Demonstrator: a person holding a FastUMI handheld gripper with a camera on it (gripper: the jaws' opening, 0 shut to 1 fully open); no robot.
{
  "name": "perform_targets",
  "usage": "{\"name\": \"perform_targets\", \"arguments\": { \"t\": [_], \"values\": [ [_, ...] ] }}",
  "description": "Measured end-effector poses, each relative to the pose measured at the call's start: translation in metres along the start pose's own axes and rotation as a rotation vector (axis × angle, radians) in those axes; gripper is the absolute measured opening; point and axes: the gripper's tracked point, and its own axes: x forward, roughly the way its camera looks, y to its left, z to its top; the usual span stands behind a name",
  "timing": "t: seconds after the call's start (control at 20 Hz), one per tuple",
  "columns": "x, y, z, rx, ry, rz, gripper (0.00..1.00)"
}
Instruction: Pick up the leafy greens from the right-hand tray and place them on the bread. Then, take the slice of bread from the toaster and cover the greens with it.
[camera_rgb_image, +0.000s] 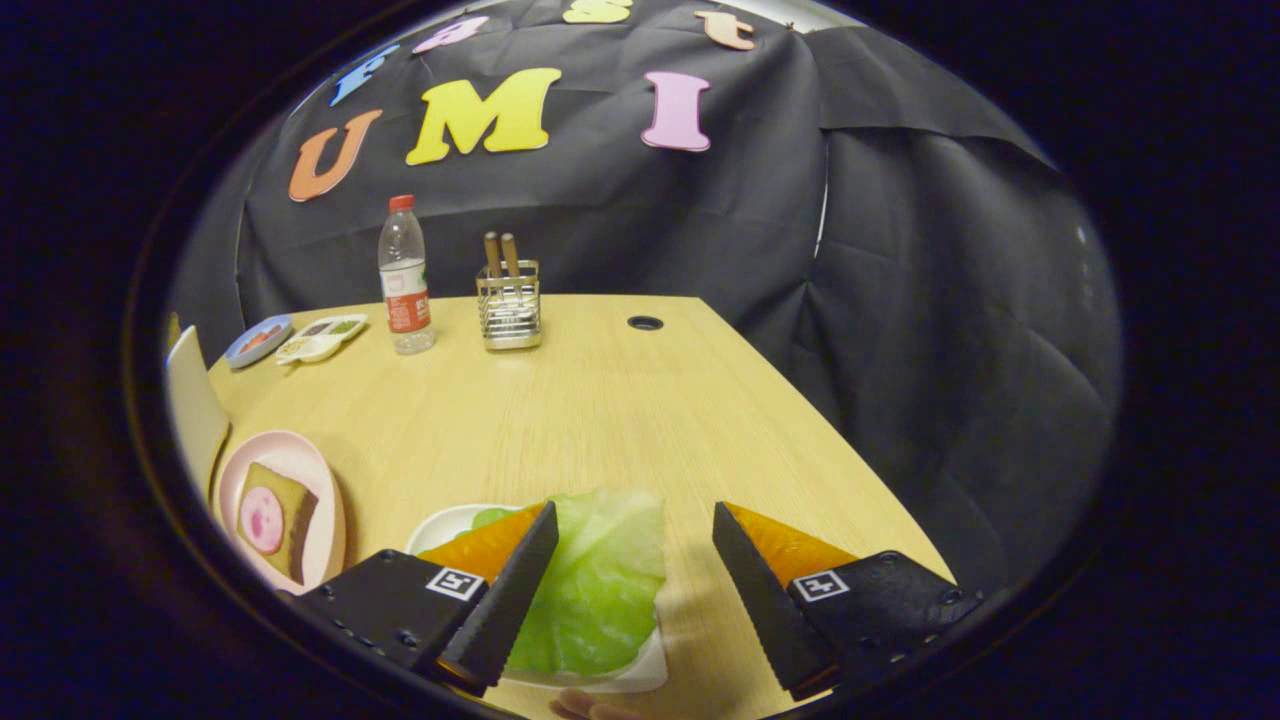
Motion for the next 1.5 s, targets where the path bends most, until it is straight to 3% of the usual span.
{"name": "perform_targets", "arguments": {
  "t": [0.2, 0.35, 0.6, 0.65, 1.15, 1.5],
  "values": [
    [0.009, 0.002, -0.013, -0.039, 0.061, -0.018, 0.89],
    [0.01, 0.007, -0.012, -0.045, 0.063, -0.014, 0.69],
    [0.007, 0.003, -0.006, -0.103, 0.04, -0.07, 0.22],
    [0.006, 0.0, -0.005, -0.097, 0.04, -0.084, 0.06],
    [-0.064, 0.017, 0.055, -0.111, -0.129, -0.05, 0.0],
    [-0.129, 0.093, 0.088, -0.188, -0.248, 0.057, 0.0]
  ]
}}
